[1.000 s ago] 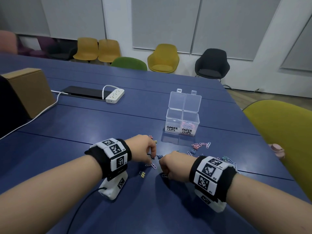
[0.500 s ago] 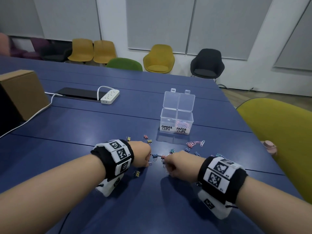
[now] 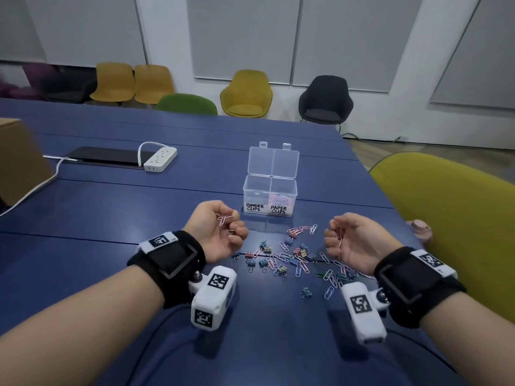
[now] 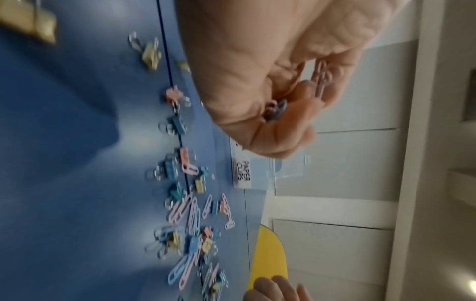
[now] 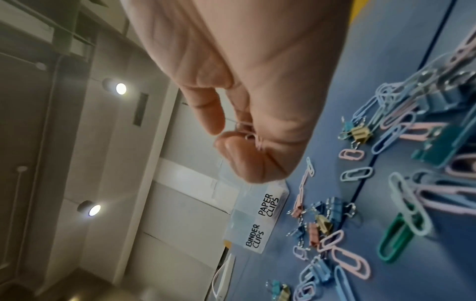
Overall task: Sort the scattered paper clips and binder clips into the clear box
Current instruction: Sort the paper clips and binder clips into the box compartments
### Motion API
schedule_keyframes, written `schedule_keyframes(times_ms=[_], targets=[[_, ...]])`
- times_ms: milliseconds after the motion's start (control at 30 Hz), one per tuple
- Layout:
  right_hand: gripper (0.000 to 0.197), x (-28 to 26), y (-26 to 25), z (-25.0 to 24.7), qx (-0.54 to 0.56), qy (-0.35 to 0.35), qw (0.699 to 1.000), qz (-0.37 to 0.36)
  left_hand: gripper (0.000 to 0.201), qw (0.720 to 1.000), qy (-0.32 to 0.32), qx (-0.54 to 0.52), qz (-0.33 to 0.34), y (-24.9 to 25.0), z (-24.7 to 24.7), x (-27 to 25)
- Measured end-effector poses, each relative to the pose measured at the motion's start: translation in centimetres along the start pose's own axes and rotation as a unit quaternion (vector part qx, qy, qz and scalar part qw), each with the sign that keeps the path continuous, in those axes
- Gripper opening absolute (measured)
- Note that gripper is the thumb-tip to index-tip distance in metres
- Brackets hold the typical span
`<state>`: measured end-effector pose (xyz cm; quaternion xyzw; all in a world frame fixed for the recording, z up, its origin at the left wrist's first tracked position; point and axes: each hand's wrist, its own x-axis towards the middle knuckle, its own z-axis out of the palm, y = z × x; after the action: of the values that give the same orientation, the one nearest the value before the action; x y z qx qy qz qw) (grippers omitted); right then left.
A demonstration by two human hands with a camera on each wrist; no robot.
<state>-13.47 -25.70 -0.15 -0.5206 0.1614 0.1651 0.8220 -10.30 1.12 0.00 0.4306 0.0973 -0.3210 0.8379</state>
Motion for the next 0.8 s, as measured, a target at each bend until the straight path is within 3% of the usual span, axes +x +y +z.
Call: schedule_keyframes(times_ms=[100,167,200,267,333,367,400,433,500,533,567,633,700,800], targets=[[0.034,-0.2,0.5,-0.3,-0.13,0.033,0.991,-0.004,0.013,1.0,0.017,-0.006,-0.005,-1.0,0.9,0.8],[0.029,-0.3,0.8,0.0,-0.299,0.046,0.953,-0.014,0.005,0.999,0.035,0.02,-0.014,-1.3,1.5,1.2],[0.025,-0.3,0.9,0.3,-0.398,0.045,0.916,-0.017,0.003,0.998,0.043,0.042,-0.023,-1.4,1.7,1.4],[0.021,-0.2,1.2,0.9,-0.585,0.039,0.809,-0.032,0.006,0.991,0.063,0.103,-0.051,-1.3,2.1,2.0],[0.027,0.0,1.4,1.9,-0.706,0.03,0.706,-0.048,0.021,0.976,0.088,0.186,-0.069,-1.3,2.2,2.9],[0.033,0.3,1.5,2.5,-0.74,0.027,0.67,-0.049,0.028,0.963,0.102,0.242,-0.066,-1.3,2.3,3.3],[0.039,0.5,1.7,3.0,-0.765,0.027,0.642,-0.048,0.031,0.935,0.12,0.331,-0.049,-1.3,2.4,3.7],[0.044,0.7,1.8,3.5,-0.782,0.028,0.621,-0.048,0.03,0.882,0.137,0.45,-0.027,-1.2,2.5,3.9],[0.047,1.1,2.0,4.4,-0.806,0.027,0.59,-0.045,0.027,0.721,0.169,0.672,0.022,-1.2,2.7,4.2],[0.046,1.2,2.2,4.8,-0.817,0.026,0.574,-0.04,0.027,0.656,0.172,0.734,0.031,-1.2,2.8,4.2],[0.043,1.4,2.3,5.2,-0.829,0.025,0.558,-0.035,0.029,0.619,0.171,0.766,0.028,-1.2,3.0,4.3],[0.038,1.9,2.7,5.7,-0.846,0.024,0.532,-0.026,0.037,0.597,0.169,0.784,0.005,-1.4,3.2,4.8],[0.037,2.4,2.9,6.0,-0.856,0.02,0.517,-0.011,0.041,0.598,0.166,0.784,-0.012,-1.5,3.4,5.2],[0.038,2.9,3.1,6.1,-0.854,0.019,0.52,-0.002,0.044,0.596,0.16,0.787,-0.017,-1.7,3.9,5.4]])
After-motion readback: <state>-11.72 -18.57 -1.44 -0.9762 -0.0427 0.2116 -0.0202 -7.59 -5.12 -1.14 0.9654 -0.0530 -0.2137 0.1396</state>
